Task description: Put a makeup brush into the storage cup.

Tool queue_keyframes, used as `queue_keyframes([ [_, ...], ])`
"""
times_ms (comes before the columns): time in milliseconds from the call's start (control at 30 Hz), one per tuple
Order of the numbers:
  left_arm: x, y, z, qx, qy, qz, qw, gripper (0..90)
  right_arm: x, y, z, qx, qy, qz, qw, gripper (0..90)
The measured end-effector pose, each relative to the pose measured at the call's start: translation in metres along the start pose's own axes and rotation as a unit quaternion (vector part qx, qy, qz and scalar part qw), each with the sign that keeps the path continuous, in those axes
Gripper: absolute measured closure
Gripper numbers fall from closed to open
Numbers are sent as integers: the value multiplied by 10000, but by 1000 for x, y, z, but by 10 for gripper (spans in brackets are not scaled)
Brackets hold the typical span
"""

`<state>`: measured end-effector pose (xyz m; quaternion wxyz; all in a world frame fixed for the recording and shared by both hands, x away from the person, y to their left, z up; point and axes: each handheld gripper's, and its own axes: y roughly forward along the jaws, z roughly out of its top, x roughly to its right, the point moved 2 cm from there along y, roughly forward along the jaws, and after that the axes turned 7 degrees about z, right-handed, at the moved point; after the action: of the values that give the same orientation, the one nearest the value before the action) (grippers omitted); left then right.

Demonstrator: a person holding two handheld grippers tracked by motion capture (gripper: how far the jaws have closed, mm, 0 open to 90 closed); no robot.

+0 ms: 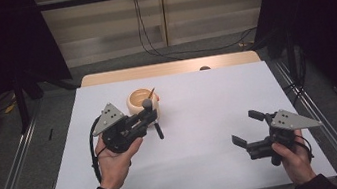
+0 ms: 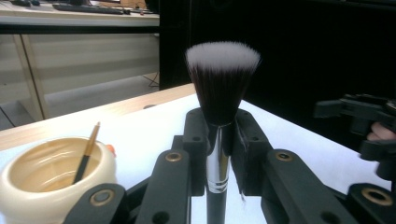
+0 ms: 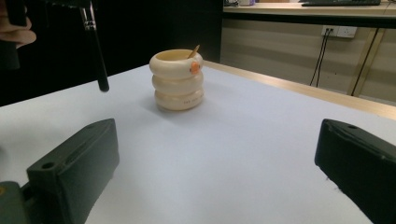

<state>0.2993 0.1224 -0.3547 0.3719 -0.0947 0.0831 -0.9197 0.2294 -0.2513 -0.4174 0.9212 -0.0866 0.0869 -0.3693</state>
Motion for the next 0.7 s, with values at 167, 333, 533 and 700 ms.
queue_keyframes([
  [167,-7,-1,0,-20,-29,81,10000,776,-2,-13,-7,66,-5,-161,9998,0],
  [333,-12,-4,5,-19,-64,200,9998,776,-2,-20,-17,43,10,-272,9996,1],
  [533,-21,-8,13,23,0,326,9995,776,0,-26,-23,214,171,-505,9983,1],
  [700,-27,-9,20,75,31,333,9994,776,1,-25,-26,240,136,-592,9979,2],
])
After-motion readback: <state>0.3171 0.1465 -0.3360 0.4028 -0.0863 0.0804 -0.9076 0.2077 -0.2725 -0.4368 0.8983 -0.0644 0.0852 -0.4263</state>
